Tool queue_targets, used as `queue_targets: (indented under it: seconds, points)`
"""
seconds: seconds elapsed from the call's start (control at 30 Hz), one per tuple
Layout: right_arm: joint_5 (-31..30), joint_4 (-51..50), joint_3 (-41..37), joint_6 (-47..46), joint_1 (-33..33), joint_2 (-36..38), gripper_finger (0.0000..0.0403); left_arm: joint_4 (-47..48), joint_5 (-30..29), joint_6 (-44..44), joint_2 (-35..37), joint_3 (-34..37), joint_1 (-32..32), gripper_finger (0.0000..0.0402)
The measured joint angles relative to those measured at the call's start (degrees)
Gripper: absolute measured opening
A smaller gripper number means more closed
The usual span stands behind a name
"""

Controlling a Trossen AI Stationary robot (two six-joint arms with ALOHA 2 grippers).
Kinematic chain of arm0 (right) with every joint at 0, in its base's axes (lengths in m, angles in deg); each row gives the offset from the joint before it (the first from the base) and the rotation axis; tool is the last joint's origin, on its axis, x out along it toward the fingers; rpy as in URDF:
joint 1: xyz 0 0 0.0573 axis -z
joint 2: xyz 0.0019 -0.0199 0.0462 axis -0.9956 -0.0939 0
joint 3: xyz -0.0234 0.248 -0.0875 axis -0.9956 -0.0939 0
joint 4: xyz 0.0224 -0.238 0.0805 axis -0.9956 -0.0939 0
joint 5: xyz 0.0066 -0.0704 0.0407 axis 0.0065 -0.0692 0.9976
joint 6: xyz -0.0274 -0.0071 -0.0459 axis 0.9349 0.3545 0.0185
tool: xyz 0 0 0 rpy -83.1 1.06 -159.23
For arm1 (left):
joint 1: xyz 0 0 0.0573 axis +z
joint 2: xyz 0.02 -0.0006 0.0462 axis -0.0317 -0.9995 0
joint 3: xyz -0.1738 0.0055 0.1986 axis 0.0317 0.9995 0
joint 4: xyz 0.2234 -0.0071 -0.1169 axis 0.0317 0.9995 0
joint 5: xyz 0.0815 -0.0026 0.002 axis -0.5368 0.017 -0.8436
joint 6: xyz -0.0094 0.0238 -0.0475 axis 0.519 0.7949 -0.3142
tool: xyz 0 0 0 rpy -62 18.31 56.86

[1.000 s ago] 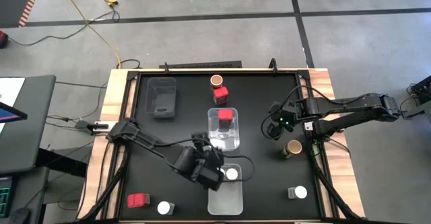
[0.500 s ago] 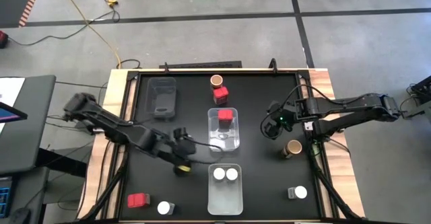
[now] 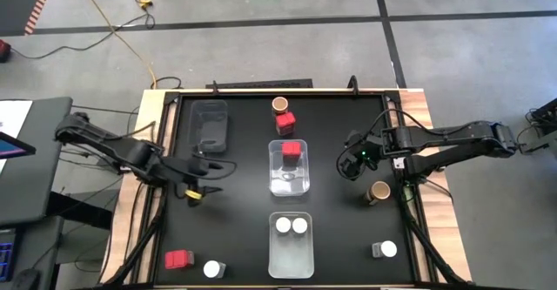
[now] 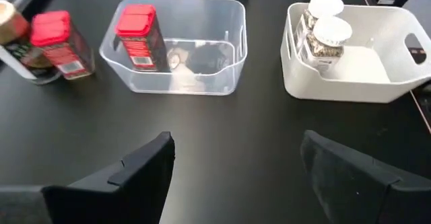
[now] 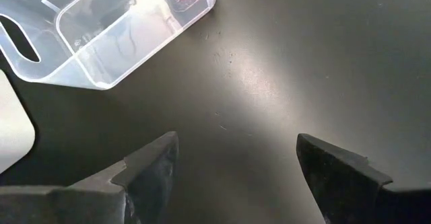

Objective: Sort spices by type
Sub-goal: Put the gold seasoning bottle into the black bin

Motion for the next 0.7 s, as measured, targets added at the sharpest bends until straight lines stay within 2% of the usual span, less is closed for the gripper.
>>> queue_targets:
  seconds: [0.17, 0.3, 0.53, 0.7]
  points:
    - [0.0, 1.74, 0.0, -0.71, 0.0, 0.0, 0.0329, 3.38, -0.93, 1.39, 5.28, 0.68, -0.02, 0.0309]
    - [-0.24, 6.83, 0.0, -8.9, 0.01, -0.05, 0.0329, 4.83, -0.85, -0.51, 7.59, 0.68, -0.02, 0.0309]
    - [-5.17, 16.92, 0.08, -11.41, 1.24, -0.98, 0.0323, 6.13, 1.14, 2.64, 8.35, 0.68, 0.02, 0.0309]
    - [-8.36, 11.28, 5.61, -10.57, 1.27, -5.77, 0.0307, 8.25, 1.05, 4.06, 10.45, 0.73, 1.09, 0.0309]
